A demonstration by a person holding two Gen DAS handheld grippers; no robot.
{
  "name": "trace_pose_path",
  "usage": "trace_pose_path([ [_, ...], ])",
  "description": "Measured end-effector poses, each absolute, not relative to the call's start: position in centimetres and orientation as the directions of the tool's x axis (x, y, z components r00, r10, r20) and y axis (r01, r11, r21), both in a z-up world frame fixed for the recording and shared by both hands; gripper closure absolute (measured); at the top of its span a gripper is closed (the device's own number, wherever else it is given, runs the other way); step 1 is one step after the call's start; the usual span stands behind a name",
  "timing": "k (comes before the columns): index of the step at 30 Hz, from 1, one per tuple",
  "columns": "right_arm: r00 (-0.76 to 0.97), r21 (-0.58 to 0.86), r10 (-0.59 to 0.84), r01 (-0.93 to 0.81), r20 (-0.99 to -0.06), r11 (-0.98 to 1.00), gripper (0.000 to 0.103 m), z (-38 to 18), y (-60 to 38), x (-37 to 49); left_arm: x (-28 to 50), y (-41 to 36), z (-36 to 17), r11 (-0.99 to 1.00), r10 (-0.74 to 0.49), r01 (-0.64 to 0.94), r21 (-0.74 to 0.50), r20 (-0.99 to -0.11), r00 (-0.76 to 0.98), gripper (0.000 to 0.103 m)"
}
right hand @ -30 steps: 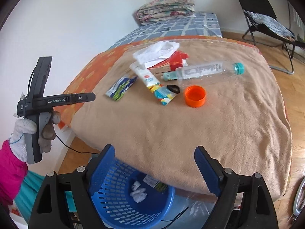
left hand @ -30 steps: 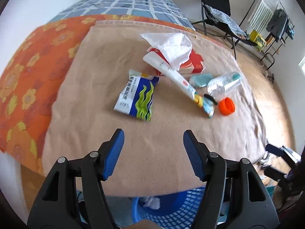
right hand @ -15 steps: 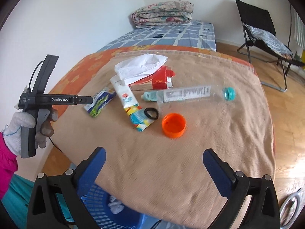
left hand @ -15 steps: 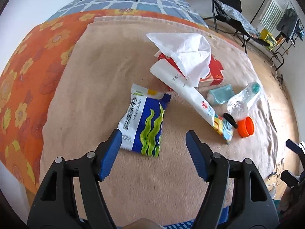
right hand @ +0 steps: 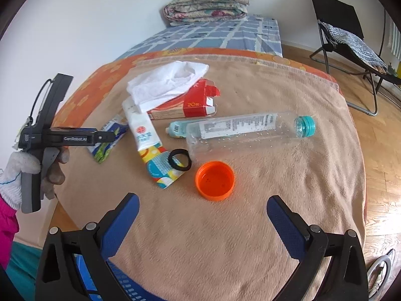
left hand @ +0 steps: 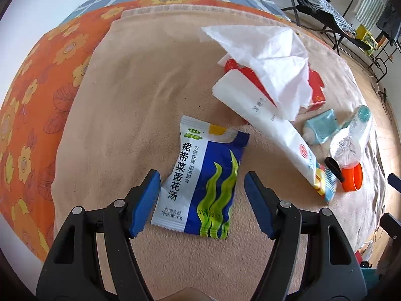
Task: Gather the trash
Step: 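Grasp the blue seaweed packet with the left tool while the right tool grasps the orange cap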
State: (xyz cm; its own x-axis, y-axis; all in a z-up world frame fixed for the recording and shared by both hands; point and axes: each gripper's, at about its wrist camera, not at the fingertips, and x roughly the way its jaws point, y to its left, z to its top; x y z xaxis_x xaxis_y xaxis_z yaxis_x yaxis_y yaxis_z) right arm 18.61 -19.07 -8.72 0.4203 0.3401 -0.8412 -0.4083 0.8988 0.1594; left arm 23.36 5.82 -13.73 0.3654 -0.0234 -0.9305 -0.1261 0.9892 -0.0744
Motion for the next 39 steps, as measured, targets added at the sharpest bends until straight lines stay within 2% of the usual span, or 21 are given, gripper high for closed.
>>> trace_pose_path([
  [5, 0.389, 0.174, 0.325, -0.375, -0.862, 0.910, 0.001, -10.4, -18.9, 20.4, 23.9, 5.8, -14.0, 0.988, -0.026, -0.134, -0.081, -0.927, 0.374, 0.031],
  [8, 0.378, 0.157, 0.289, -0.341, -0.879, 0.927, 0.004, -11.5, -18.9, 21.6, 24.0, 5.6, -14.0, 0.987, -0.025, -0.136, -0.083, -0.925, 0.380, 0.031],
  [10, 0.371, 0.149, 0.275, -0.334, -0.887, 0.931, 0.012, -12.0, -18.8, 22.2, 23.9, 5.5, -13.9, 0.986, -0.029, -0.140, -0.090, -0.921, 0.388, 0.032],
  [12, 0.361, 0.141, 0.264, -0.333, -0.894, 0.932, 0.015, -12.5, -18.6, 22.6, 24.0, 5.6, -13.9, 0.985, -0.032, -0.141, -0.094, -0.919, 0.392, 0.032],
  [14, 0.356, 0.135, 0.259, -0.336, -0.898, 0.932, 0.015, -12.7, -18.4, 22.8, 24.0, 5.6, -13.9, 0.986, -0.027, -0.139, -0.088, -0.921, 0.390, 0.041],
  [17, 0.345, 0.133, 0.257, -0.346, -0.902, 0.929, 0.015, -13.2, -18.1, 22.9, 24.1, 5.6, -14.0, 0.987, -0.030, -0.131, -0.088, -0.919, 0.392, 0.042],
  [21, 0.323, 0.131, 0.250, -0.348, -0.913, 0.928, 0.030, -13.7, -17.9, 23.1, 24.0, 5.6, -13.9, 0.988, -0.033, -0.127, -0.091, -0.917, 0.398, 0.044],
  [24, 0.311, 0.145, 0.257, -0.341, -0.915, 0.929, 0.030, -14.0, -17.8, 23.4, 23.9, 5.5, -13.9, 0.989, -0.031, -0.121, -0.087, -0.916, 0.400, 0.044],
  [25, 0.306, 0.147, 0.257, -0.340, -0.917, 0.929, 0.033, -14.1, -17.8, 23.4, 23.8, 5.5, -13.8, 0.989, -0.031, -0.120, -0.086, -0.916, 0.401, 0.045],
  [30, 0.307, 0.143, 0.256, -0.346, -0.917, 0.927, 0.053, -14.0, -17.9, 23.1, 23.5, 5.7, -13.6, 0.989, -0.027, -0.122, -0.085, -0.912, 0.410, 0.049],
  [39, 0.320, 0.153, 0.267, -0.341, -0.909, 0.928, 0.053, -13.5, -18.4, 22.2, 22.3, 6.7, -12.6, 0.987, -0.032, -0.130, -0.097, -0.903, 0.429, 0.050],
])
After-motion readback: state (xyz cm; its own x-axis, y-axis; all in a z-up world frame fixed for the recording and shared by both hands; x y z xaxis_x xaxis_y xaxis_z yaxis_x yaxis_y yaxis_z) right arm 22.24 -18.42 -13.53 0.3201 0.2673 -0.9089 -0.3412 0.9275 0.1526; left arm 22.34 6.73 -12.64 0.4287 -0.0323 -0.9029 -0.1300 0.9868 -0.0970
